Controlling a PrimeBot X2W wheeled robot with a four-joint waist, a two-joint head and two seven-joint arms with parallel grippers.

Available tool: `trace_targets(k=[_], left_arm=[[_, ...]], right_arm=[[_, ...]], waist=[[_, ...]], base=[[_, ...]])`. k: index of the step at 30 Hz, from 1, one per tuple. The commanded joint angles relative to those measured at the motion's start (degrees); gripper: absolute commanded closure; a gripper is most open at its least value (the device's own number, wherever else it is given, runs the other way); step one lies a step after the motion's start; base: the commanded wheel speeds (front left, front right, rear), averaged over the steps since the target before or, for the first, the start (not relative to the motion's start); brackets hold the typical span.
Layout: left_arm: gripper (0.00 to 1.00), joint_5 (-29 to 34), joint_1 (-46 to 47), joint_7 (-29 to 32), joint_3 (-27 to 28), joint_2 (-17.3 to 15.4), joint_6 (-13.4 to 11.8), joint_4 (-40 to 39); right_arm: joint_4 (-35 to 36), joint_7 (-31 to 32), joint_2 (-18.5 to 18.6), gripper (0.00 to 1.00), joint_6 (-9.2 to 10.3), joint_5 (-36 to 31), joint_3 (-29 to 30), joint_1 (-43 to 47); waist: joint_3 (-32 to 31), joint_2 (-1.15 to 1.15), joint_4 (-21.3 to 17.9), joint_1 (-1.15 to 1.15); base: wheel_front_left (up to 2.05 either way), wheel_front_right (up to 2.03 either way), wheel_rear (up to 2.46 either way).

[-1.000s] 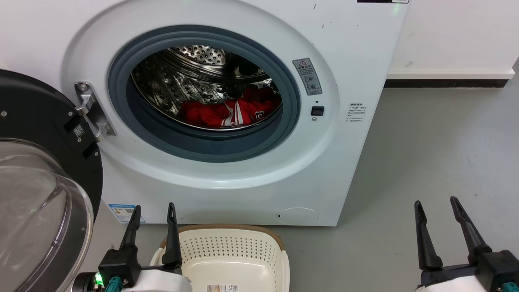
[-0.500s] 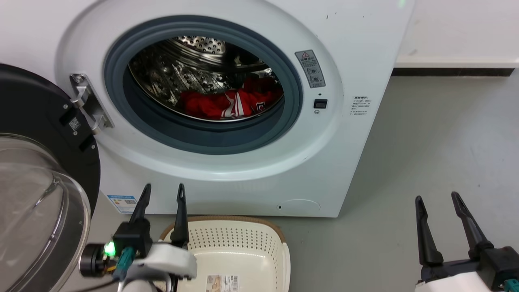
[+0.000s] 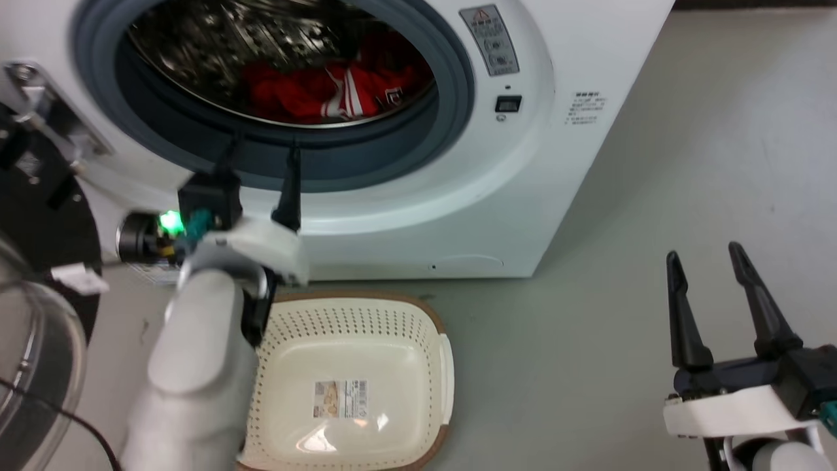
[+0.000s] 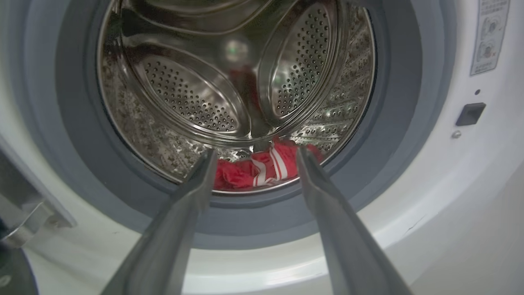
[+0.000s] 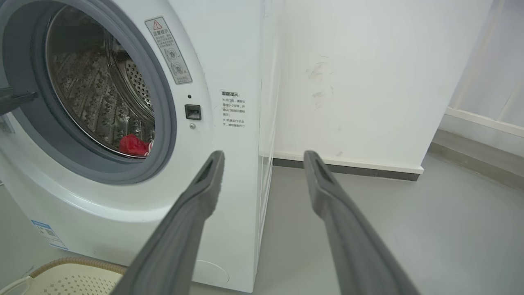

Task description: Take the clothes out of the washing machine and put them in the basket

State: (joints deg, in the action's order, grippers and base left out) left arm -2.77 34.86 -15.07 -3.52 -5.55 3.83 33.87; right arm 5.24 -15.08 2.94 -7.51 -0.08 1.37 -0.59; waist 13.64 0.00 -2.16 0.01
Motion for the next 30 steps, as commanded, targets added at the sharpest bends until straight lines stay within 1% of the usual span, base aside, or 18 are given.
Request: trace_targets(k=[1, 6, 10, 12, 15, 19, 23, 24, 30], left_arm=[[0.00, -0.2, 3.9, -0.2, -0.1, -0.8, 0.6, 2.2], [0.00, 0.0, 15.4, 0.1, -1.3, -2.1, 1.7, 11.3], [0.00, 0.1, 23.9, 3.0, -2.5, -3.4, 2.5, 16.8], [0.00, -0.3, 28.5, 4.5, -2.9, -4.6, 3.0, 19.3], [0.00, -0.5, 33.7, 6.1, -3.8, -5.7, 3.3, 22.2], [0.00, -1.1, 40.5, 10.0, -5.7, -7.4, 3.5, 25.9], [0.00, -1.3, 46.5, 13.5, -10.2, -8.7, 3.6, 28.2], [0.00, -1.3, 46.5, 13.5, -10.2, -8.7, 3.6, 28.2], [0.00, -5.8, 53.6, 20.8, -15.1, -11.1, 3.6, 31.7]], right_arm=[[0.4, -0.1, -0.1, 0.00, 0.04, 0.0, 0.1, -1.8], [0.9, -0.1, -0.1, 0.00, 0.04, 1.0, 0.2, -5.1], [1.3, -0.1, -0.1, 0.00, 0.04, 2.3, 0.2, -7.9], [1.5, -0.1, -0.1, 0.00, 0.04, 3.2, 0.1, -9.1], [1.7, -0.1, -0.1, 0.00, 0.04, 4.1, -0.4, -10.5], [2.0, -0.1, -0.1, 0.00, 0.04, 5.3, -0.8, -12.1], [2.3, -0.1, -0.1, 0.00, 0.04, 6.5, -0.9, -13.4], [2.3, -0.1, -0.1, 0.00, 0.04, 6.5, -0.9, -13.4], [2.8, -0.1, -0.1, 0.00, 0.04, 7.5, -1.3, -14.8]], waist=[[4.1, 0.00, -2.3, -0.01], [9.5, 0.00, -4.8, -0.01], [14.4, 0.00, -6.9, -0.01], [16.8, 0.00, -8.1, -0.01], [19.6, 0.00, -9.6, -0.01], [22.8, 0.00, -11.1, -0.01], [26.0, 0.00, -12.5, -0.01], [26.0, 0.00, -12.5, -0.01], [29.4, 0.00, -14.0, -0.01]], base=[[0.00, 0.00, 0.00], [0.00, 0.00, 0.00], [0.00, 0.00, 0.00], [0.00, 0.00, 0.00], [0.00, 0.00, 0.00], [0.00, 0.00, 0.00], [0.00, 0.00, 0.00], [0.00, 0.00, 0.00], [0.00, 0.00, 0.00]])
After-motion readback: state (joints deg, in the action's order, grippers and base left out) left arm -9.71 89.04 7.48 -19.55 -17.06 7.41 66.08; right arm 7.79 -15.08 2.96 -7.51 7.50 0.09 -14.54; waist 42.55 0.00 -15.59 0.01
